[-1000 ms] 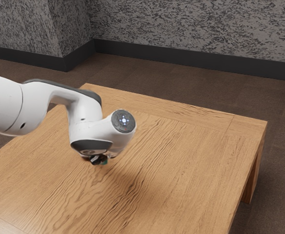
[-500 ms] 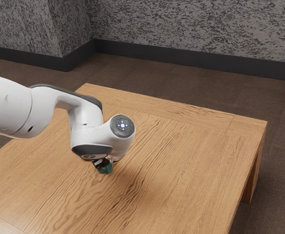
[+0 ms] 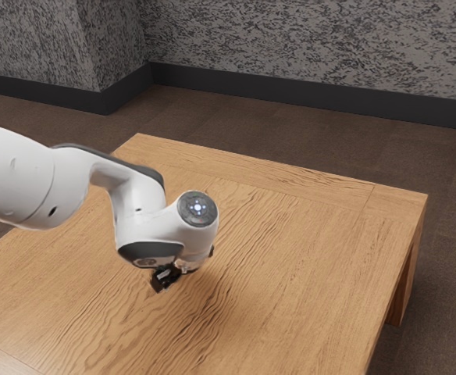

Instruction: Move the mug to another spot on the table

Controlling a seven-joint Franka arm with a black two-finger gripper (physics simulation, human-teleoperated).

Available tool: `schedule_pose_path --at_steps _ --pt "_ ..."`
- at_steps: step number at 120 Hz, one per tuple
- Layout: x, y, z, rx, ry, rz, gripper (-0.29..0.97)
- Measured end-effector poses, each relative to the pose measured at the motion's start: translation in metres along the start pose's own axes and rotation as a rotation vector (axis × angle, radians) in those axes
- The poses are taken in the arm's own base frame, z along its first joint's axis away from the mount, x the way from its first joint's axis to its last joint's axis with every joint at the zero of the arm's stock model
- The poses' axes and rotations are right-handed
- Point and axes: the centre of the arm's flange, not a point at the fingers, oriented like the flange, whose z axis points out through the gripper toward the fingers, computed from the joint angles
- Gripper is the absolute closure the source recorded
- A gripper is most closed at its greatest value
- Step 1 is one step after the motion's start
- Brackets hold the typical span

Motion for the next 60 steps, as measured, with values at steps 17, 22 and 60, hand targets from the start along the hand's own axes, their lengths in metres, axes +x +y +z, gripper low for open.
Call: schedule_pose_path --at_steps 17,22,60 --pt "-0.014 0.005 -0.014 -0.019 -0.042 -0.02 0.02" --pt "-0.01 0.009 -0.024 -0.034 -0.062 -0.039 0.02" --pt "0.082 0.043 -0.162 0.0 -0.341 -0.159 0.0"
